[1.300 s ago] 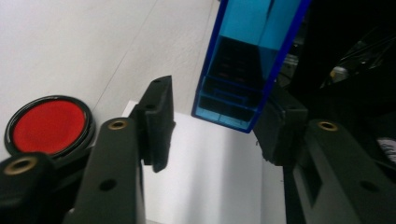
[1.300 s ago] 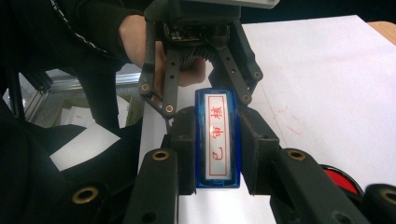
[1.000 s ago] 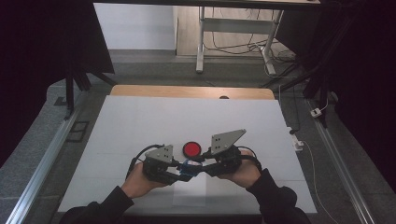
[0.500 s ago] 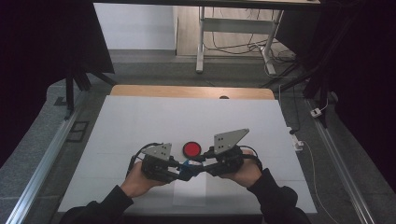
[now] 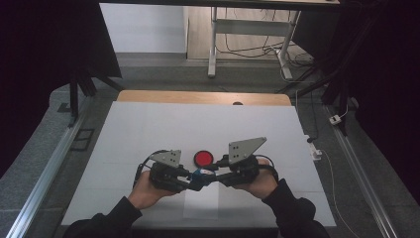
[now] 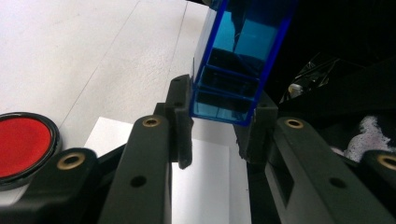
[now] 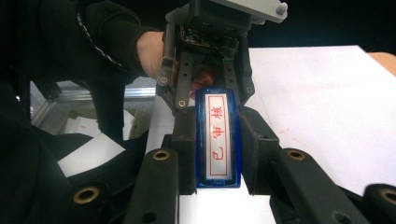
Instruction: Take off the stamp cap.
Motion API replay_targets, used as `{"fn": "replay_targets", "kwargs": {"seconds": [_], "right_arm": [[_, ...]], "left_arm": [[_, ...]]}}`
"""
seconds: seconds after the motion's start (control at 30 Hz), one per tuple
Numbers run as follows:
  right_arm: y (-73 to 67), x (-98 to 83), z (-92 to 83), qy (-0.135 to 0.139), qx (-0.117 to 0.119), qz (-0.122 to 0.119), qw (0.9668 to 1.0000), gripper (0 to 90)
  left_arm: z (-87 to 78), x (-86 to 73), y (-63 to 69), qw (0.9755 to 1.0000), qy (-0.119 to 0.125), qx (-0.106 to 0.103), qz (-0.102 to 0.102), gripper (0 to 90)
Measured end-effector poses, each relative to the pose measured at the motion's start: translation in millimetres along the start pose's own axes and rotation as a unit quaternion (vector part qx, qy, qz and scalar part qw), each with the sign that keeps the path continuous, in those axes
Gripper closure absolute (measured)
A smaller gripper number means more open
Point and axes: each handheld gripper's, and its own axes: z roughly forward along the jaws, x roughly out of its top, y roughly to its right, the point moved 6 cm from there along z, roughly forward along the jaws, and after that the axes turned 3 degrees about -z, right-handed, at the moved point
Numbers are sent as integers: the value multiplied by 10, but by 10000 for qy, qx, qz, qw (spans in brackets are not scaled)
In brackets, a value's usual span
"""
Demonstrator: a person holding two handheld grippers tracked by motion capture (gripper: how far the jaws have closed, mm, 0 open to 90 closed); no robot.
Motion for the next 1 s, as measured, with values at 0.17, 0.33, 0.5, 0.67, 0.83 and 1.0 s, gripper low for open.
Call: {"fn": "replay_targets", "kwargs": {"seconds": [0.17, 0.33, 0.5, 0.67, 0.83, 1.0], "right_arm": [[-20, 12, 12, -51, -208, -234, 9995, 705], [-36, 23, 22, -139, -367, -382, 9985, 705], [1, 12, 9, -87, -416, -254, 9988, 705], [32, 6, -12, -47, -490, -150, 9987, 704], [43, 1, -14, -30, -514, -93, 9986, 704], [57, -2, -26, -46, -546, -61, 9985, 703]], "left_arm": [[-4, -11, -28, 9999, -44, 33, -153, 689], [-9, -21, -42, 9998, -86, 96, -147, 690], [-28, -38, -63, 9994, -124, 196, -239, 689], [-52, -57, -92, 9988, -156, 313, -345, 687], [-57, -73, -107, 9974, -263, 526, -421, 687], [-75, -87, -118, 9952, -408, 705, -548, 686]]}}
